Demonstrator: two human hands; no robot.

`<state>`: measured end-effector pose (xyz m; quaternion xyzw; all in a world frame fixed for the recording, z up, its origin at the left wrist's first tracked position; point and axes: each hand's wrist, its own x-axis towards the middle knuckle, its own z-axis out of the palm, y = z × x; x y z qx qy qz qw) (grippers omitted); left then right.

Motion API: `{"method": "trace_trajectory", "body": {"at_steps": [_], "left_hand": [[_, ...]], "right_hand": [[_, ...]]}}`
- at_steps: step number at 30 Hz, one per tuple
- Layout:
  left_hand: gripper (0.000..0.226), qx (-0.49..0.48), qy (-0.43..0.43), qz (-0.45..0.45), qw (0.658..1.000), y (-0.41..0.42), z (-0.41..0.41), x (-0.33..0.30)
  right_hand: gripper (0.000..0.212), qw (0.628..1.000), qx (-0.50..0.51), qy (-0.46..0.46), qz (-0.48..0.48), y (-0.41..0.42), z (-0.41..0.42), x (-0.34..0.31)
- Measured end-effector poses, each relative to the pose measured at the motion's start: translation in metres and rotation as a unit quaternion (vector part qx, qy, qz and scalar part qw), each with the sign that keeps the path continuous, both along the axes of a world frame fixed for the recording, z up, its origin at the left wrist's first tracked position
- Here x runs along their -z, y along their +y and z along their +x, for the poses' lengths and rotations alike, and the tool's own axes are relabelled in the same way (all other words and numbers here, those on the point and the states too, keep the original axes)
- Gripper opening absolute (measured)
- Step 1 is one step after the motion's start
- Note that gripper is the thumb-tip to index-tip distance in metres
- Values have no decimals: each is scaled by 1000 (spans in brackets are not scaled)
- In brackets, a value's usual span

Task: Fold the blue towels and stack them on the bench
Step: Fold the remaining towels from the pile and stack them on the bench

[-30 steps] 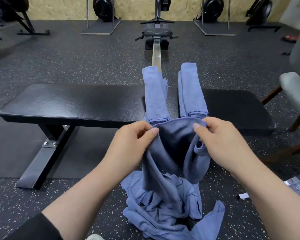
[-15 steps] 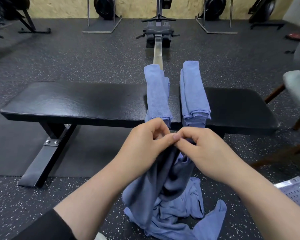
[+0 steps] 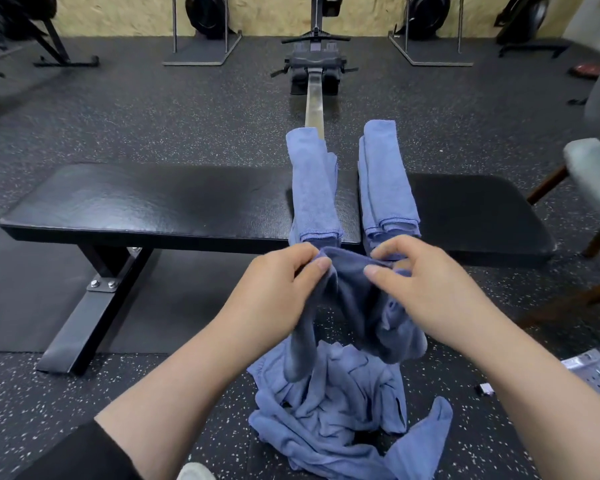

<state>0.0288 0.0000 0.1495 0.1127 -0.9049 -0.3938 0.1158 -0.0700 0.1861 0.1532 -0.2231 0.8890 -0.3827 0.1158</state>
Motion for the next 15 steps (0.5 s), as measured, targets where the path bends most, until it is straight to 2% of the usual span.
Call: {"method": "trace_trajectory", "body": {"at_steps": [2,4,7,9,10,13,15], "left_hand": [[32,19,0,-26,999,4,-1,0],[32,36,2,-34,999,9,-1,-1],[30,45,22,-28,998,11,-3,-1],[27,40,32,-15,999,9,-4,-2],[26,36,32,-4,999,8,-4,-3],[21,42,-15,12,999,0,-2,-3],[26,46,-70,-1,996,-8,1,1]], "right_hand": [[38,999,-49,-8,5,-4,4,4],[50,995,-99,-1,0,-9,10,1],[32,987,-160,-2,-4,-14,19,-4],[11,988,-153,15,-4,-16,20,-3],[8,990,-139,22,-5,-17,19,-2],[12,995,-94,29,-22,-15,13,-3],[16,997,-57,9,-55,-12,10,-5]]}}
